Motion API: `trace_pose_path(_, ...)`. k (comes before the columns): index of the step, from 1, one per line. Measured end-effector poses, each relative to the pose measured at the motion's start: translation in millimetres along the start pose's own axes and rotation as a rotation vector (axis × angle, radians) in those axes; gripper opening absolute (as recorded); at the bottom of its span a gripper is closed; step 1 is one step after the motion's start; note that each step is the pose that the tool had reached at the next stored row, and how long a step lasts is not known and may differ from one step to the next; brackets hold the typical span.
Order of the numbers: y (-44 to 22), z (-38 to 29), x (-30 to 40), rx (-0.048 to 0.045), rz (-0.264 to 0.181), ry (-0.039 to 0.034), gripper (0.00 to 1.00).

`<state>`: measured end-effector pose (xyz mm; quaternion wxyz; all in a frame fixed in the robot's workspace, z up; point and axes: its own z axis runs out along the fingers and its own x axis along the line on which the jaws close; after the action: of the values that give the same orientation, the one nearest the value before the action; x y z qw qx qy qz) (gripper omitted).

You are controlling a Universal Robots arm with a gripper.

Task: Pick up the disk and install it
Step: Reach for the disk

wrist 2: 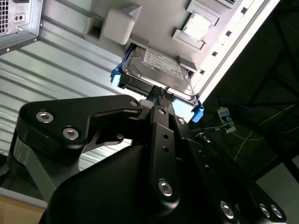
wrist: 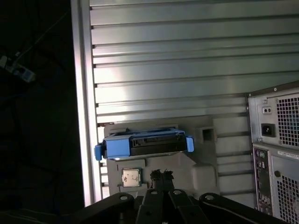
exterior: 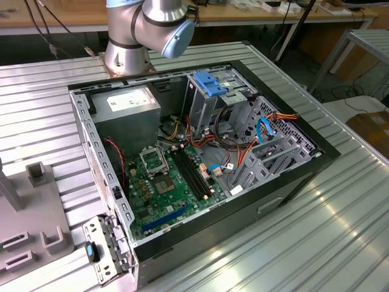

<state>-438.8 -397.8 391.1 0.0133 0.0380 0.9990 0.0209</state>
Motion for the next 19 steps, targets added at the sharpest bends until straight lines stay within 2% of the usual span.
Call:
trace_pose_path(2,-0.1,1.1,4.3,0.0017,0.0,-0.0001,0.11)
trace_pose_path(7,2.4,13.2,12.3,0.0062,0.0,0.0008,0.11)
trace_pose_path(10,9.4,18.8,21.9,0.0099,0.0,0.0018,0.11)
trace_pose_path(12,16.8,22.3,31.7,0.0112,0.0,0.0026,0.11)
trace_pose_path(13,20.3,27.9,36.8,0.0119,0.0,0.0038,0.11)
trace_pose_path(19,20.2,37.8,39.6,0.0142,0.0,0.0123,0.11)
